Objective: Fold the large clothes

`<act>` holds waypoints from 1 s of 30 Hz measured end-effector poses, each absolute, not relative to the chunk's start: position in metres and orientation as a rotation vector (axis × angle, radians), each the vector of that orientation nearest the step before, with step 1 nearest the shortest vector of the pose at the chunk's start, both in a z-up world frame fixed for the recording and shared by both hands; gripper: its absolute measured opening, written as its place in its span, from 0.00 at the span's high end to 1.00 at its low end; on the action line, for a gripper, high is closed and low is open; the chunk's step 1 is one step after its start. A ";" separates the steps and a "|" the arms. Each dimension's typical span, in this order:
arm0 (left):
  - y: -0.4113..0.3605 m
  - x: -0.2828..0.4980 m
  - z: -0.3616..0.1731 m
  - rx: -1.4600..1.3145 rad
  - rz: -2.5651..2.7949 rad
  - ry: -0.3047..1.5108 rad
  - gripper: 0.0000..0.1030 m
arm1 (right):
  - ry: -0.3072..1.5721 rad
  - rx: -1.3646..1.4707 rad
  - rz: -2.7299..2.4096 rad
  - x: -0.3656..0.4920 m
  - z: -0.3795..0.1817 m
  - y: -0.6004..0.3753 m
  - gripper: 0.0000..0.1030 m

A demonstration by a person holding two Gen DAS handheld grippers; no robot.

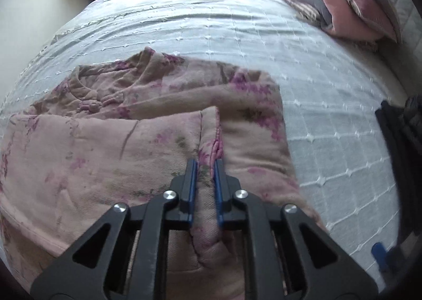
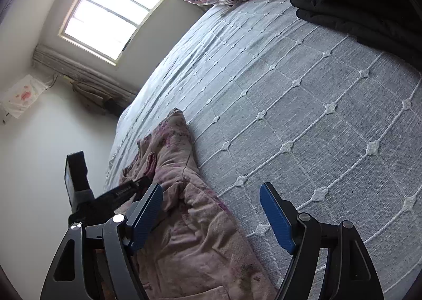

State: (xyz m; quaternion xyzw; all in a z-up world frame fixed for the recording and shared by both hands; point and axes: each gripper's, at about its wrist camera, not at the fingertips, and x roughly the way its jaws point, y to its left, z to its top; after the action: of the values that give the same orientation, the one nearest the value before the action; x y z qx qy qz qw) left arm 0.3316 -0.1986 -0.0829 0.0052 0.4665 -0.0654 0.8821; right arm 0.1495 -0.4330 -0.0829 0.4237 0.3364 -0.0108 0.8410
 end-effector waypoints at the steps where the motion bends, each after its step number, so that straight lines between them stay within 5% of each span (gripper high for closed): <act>1: -0.195 0.332 -0.073 -0.027 -0.128 0.943 0.86 | 0.709 0.892 -0.020 0.150 -0.082 -0.432 0.25; 6: -0.192 0.335 -0.053 -0.078 -0.097 0.855 0.86 | 0.717 0.870 -0.006 0.153 -0.081 -0.425 0.25; 10: -0.191 0.346 -0.107 -0.143 -0.136 0.989 0.82 | 0.721 0.874 -0.015 0.153 -0.084 -0.427 0.25; 13: -0.196 0.338 -0.126 -0.091 -0.184 0.953 0.73 | 0.724 0.880 -0.017 0.153 -0.086 -0.429 0.25; 15: -0.197 0.335 -0.119 -0.117 -0.275 0.965 0.49 | 0.726 0.882 -0.017 0.153 -0.087 -0.429 0.25; 16: -0.194 0.338 -0.113 -0.159 -0.316 0.985 0.45 | 0.726 0.881 -0.015 0.154 -0.087 -0.430 0.25; 24: -0.124 0.304 -0.062 -0.219 -0.335 0.970 0.45 | 0.692 0.810 -0.042 0.152 -0.080 -0.423 0.25; 30: -0.033 0.284 -0.080 -0.120 -0.098 0.944 0.45 | 0.710 0.791 -0.025 0.156 -0.081 -0.412 0.25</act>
State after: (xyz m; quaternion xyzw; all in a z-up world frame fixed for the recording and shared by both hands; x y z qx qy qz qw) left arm 0.2844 -0.0328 -0.0799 -0.0576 0.4542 -0.0473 0.8878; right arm 0.1564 -0.4125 -0.0815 0.3771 0.3387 -0.0117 0.8620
